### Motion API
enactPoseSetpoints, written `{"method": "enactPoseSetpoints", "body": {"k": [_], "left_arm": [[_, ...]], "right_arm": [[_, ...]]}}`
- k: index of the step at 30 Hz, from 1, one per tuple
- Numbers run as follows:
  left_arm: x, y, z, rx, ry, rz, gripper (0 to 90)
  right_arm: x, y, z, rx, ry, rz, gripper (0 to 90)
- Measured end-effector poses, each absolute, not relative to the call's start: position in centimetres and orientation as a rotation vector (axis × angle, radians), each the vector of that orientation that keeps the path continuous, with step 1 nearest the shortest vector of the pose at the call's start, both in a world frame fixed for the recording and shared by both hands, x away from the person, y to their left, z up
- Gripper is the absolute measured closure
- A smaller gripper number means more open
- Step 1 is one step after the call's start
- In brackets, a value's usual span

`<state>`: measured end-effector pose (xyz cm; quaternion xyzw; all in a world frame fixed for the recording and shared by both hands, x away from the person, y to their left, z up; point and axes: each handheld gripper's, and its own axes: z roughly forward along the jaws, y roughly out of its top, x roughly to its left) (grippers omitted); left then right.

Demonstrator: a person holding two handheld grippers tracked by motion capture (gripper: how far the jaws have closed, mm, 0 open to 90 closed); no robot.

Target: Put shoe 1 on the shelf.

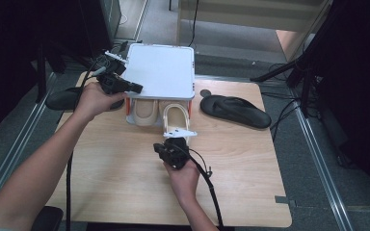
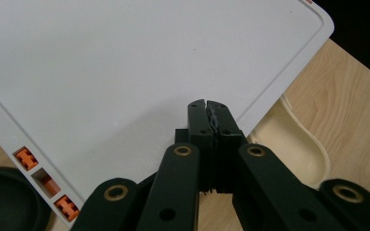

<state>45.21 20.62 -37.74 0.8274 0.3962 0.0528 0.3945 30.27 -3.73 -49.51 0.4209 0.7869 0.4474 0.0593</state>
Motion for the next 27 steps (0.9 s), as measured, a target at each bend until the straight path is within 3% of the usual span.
{"method": "enactPoseSetpoints", "body": {"k": [11, 27], "left_arm": [[45.2, 20.6, -37.7, 2.101, 1.004, 0.129, 90.0], [45.2, 20.6, -37.7, 2.098, 1.008, 0.132, 90.0]], "right_arm": [[29.2, -8.8, -50.2, 1.334, 2.371, 1.28, 90.0], [30.3, -10.3, -50.7, 1.341, 2.383, 1.178, 90.0]]}}
